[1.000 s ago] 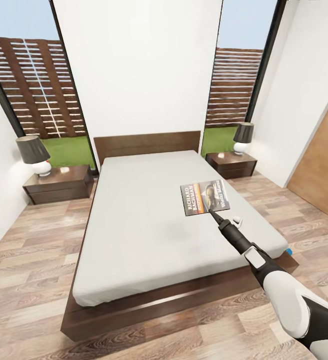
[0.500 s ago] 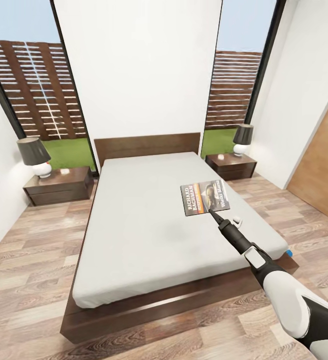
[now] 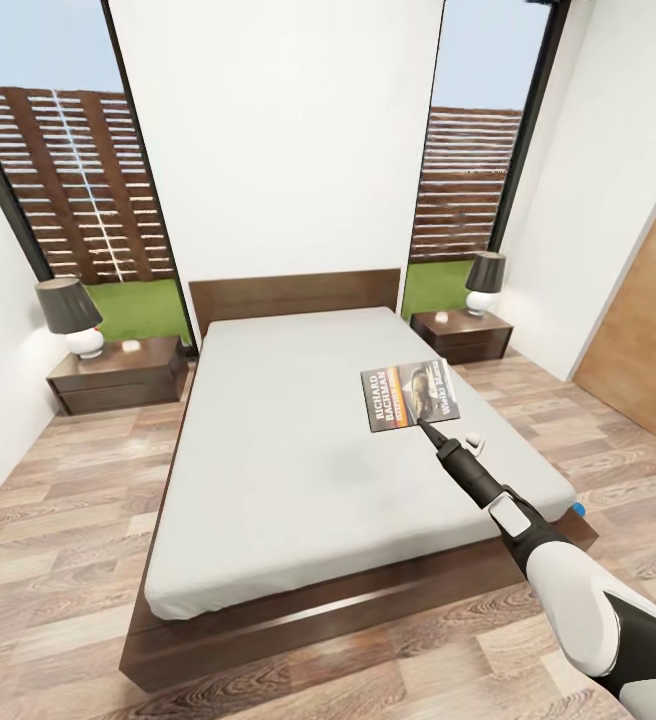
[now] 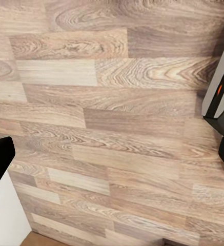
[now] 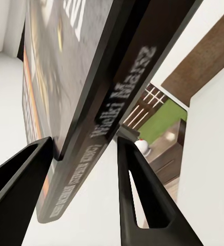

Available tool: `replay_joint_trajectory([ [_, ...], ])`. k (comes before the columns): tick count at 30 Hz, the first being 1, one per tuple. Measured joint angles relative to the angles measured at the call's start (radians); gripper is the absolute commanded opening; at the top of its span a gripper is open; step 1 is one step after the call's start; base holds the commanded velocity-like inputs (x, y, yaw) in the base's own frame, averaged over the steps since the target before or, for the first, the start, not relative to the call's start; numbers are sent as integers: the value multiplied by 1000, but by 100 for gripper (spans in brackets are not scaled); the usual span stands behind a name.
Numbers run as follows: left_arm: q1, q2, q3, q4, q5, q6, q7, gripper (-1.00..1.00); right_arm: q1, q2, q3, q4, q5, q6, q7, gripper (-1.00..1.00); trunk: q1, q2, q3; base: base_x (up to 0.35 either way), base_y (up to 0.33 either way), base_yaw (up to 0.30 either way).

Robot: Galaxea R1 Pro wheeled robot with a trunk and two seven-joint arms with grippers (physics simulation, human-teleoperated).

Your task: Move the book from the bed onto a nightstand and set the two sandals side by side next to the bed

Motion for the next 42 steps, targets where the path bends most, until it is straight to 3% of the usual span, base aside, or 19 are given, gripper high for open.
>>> replay_joint_trajectory([
  [12,0,1,1,0,2,-2,0,100,0,12,1,0,-2,1,0,-100,0,0,7,0,0,0],
  [23,0,1,2,0,4,-30,0,100,4,44,1,11,-2,6,-3,-100,0,0,13,0,0,0],
  [27,0,1,2,0,6,-59,0,100,32,44,-1,12,-7,19,-2,-100,0,0,15,0,0,0],
  [36,0,1,2,0,8,-80,-2,100,155,47,-6,6,-17,89,16,-100,0,0,18,0,0,0],
  [42,0,1,2,0,7,-82,-2,100,193,53,-1,9,-19,115,31,-100,0,0,19,0,0,0],
])
